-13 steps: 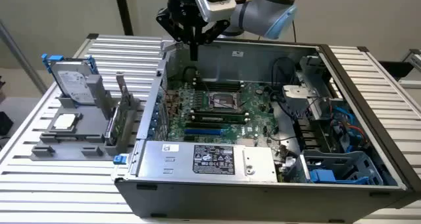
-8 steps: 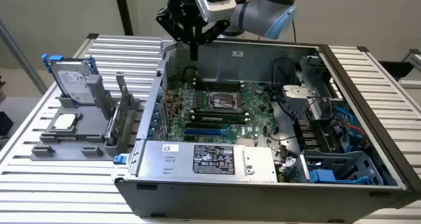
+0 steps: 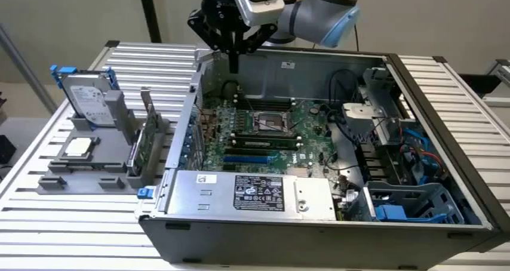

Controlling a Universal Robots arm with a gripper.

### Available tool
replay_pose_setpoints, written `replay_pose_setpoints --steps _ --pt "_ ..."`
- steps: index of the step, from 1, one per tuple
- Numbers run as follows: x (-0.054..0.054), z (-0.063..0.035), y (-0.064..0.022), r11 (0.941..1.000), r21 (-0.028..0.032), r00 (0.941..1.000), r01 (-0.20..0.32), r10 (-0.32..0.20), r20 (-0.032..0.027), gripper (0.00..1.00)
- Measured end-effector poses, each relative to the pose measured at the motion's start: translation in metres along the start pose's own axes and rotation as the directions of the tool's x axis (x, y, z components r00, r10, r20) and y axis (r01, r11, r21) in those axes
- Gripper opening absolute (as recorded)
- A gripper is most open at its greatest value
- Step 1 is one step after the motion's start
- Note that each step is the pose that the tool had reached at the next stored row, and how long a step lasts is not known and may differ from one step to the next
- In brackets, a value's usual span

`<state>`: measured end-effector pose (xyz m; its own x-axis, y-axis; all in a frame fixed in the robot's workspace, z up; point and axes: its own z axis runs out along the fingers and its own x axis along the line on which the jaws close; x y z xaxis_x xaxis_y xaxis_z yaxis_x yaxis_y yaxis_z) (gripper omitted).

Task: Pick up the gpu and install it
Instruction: 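Reach for the gpu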

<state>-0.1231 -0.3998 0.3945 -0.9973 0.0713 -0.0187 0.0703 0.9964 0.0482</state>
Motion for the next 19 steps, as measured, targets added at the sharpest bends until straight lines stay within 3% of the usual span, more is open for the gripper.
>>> replay_pose_setpoints --steps 10,19 --pt "0.041 -0.0017 -0.0263 1.0 -0.001 1.0 0.0 0.0 0.0056 0.0" --pt "0.081 -0.003 -0.0402 1.0 -0.0013 0.9999 0.001 -0.001 0.0111 0.0"
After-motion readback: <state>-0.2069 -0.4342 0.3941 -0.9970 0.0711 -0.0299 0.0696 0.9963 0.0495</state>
